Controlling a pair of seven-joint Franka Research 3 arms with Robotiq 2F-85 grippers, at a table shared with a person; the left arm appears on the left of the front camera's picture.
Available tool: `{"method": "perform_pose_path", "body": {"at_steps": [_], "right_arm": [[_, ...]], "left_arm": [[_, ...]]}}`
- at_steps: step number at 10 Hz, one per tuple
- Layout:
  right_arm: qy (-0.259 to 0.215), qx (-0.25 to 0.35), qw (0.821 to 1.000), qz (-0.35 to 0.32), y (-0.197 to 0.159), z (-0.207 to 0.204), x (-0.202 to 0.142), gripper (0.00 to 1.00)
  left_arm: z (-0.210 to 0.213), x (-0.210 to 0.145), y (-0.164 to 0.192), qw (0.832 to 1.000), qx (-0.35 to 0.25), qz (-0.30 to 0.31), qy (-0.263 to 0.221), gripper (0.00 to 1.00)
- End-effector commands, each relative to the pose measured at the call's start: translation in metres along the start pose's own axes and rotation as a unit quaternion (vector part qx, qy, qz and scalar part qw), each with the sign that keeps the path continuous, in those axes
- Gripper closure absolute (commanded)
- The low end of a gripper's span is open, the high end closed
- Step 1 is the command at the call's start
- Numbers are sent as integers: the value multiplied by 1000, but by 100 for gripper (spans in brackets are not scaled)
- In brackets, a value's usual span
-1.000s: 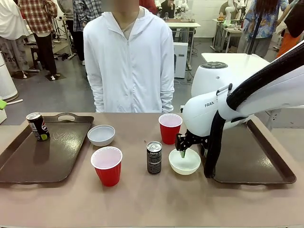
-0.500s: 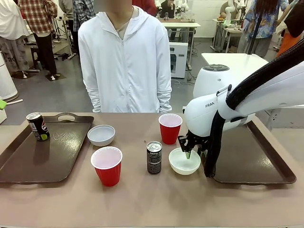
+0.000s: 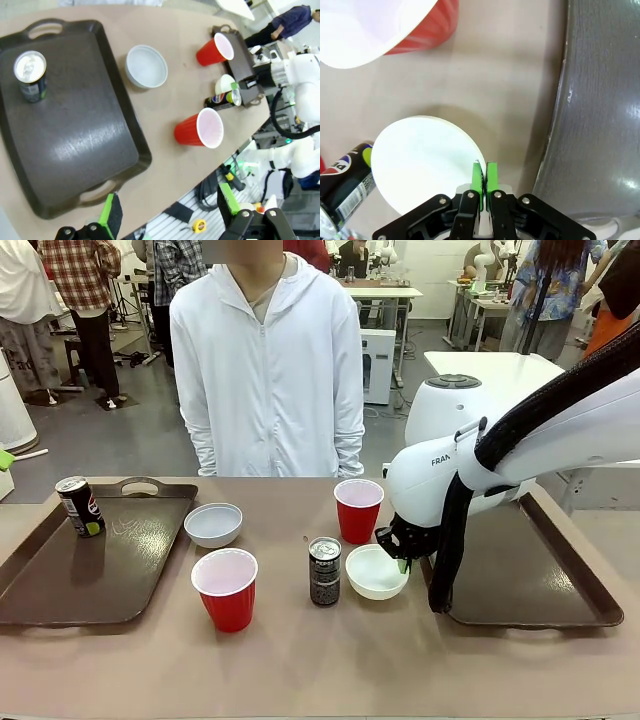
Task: Prepare tableware on both trays.
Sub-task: Pick up a Picnic Bowl from the table and place it on a Handle tray.
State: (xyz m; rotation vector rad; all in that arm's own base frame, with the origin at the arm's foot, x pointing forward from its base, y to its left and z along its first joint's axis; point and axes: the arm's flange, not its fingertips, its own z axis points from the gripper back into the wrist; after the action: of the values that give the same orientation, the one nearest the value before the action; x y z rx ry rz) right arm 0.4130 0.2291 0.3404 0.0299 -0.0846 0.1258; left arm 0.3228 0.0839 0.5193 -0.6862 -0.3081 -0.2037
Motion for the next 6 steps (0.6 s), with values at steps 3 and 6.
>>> {"method": "perform_pose_path", "body": {"at_steps": [3, 6], "right_arm": [[18, -75, 997, 31, 3, 18, -11, 100], [-4, -86, 995, 57, 9, 89, -29, 100]], "left_arm": [[0, 1, 0, 1000, -9, -5, -5, 0], [0, 1, 0, 1000, -9, -5, -5, 0]]}}
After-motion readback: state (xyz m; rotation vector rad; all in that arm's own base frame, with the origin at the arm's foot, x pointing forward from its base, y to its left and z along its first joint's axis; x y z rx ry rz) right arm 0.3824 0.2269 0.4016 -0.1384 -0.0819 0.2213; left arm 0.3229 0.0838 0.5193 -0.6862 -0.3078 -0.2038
